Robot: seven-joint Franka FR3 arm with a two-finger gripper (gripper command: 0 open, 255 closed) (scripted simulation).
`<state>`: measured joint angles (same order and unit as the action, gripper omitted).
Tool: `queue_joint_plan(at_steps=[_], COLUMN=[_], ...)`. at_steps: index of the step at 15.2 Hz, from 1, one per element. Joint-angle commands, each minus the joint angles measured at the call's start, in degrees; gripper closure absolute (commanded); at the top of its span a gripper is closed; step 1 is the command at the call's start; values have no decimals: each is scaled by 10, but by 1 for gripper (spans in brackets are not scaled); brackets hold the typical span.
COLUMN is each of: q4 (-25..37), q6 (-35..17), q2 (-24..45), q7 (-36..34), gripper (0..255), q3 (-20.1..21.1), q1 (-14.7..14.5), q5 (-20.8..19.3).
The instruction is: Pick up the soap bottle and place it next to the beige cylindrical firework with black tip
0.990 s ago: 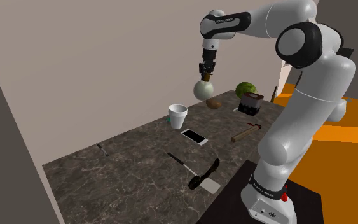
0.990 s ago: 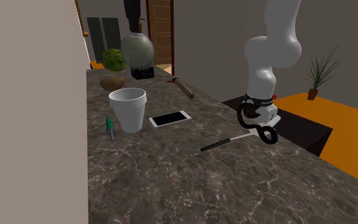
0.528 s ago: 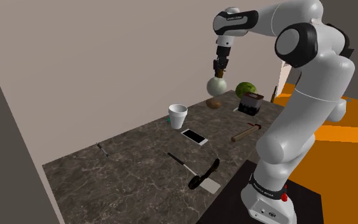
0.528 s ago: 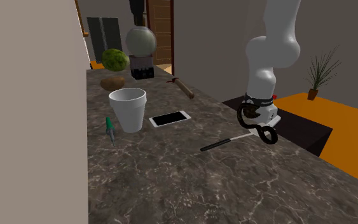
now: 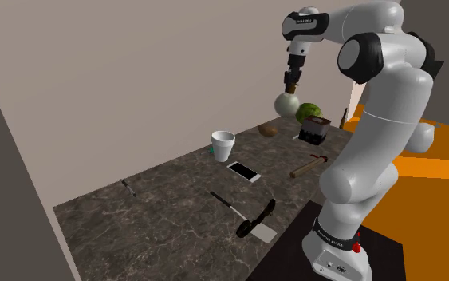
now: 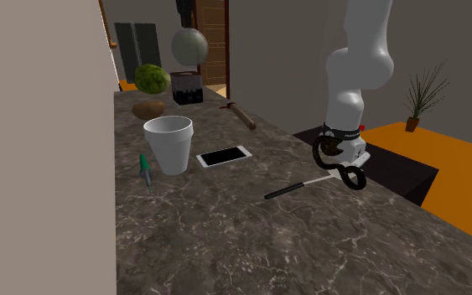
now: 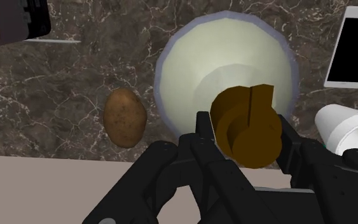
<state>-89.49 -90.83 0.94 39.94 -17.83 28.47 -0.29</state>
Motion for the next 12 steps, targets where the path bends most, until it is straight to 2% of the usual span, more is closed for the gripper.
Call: queue_joint_plan(at_steps=[1,12], q4=[-10,-109], q6=[-10,-98], q2=[0,-12], q7=[6,3], gripper=[255,255], q3=[-3,-2], q1=[3,2], q5=[0,-4])
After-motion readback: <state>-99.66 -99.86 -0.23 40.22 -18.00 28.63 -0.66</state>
